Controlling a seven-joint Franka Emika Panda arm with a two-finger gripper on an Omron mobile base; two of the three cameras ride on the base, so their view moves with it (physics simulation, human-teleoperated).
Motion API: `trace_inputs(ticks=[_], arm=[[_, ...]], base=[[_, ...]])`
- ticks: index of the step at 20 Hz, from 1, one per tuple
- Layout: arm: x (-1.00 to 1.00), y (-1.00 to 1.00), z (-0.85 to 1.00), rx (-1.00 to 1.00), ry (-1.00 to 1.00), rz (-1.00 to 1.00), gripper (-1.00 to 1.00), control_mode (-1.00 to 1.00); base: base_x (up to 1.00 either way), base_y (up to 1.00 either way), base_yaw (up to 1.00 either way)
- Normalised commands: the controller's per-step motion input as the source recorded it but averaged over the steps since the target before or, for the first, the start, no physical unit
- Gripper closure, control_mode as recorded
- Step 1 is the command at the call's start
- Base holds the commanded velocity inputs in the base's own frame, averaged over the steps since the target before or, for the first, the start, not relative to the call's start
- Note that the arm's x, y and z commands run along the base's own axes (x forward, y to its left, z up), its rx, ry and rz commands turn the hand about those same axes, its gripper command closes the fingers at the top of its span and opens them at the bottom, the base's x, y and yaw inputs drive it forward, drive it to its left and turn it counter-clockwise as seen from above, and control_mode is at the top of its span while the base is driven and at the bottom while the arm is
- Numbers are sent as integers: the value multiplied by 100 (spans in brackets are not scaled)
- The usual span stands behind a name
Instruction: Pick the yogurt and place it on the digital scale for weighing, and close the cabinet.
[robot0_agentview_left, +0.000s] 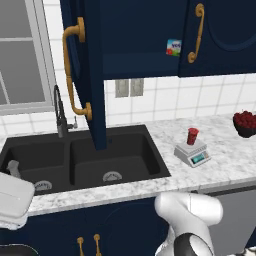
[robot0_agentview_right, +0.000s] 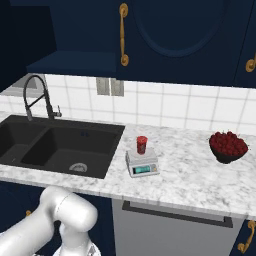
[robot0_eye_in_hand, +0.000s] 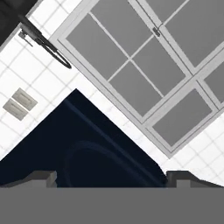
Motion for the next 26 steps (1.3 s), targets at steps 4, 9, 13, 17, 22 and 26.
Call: trace_inputs(ticks=[4,9,13,17,22,26], arm=[[100,-7,0,8,-1,-14,-100,-100],[100,-12,0,1,-1,-10,-100,-100],[93,-42,0,0,0,-7,-100,-100],[66,-75,4,0,0,-10,-100,-100],[65,-70,14,0,1,-11,-100,-100],[36,-68,40,3,0,-10,-100,-100]], base=[[0,0,0],[0,0,0],[0,0,0],[0,0,0],[0,0,0],[0,0,0]])
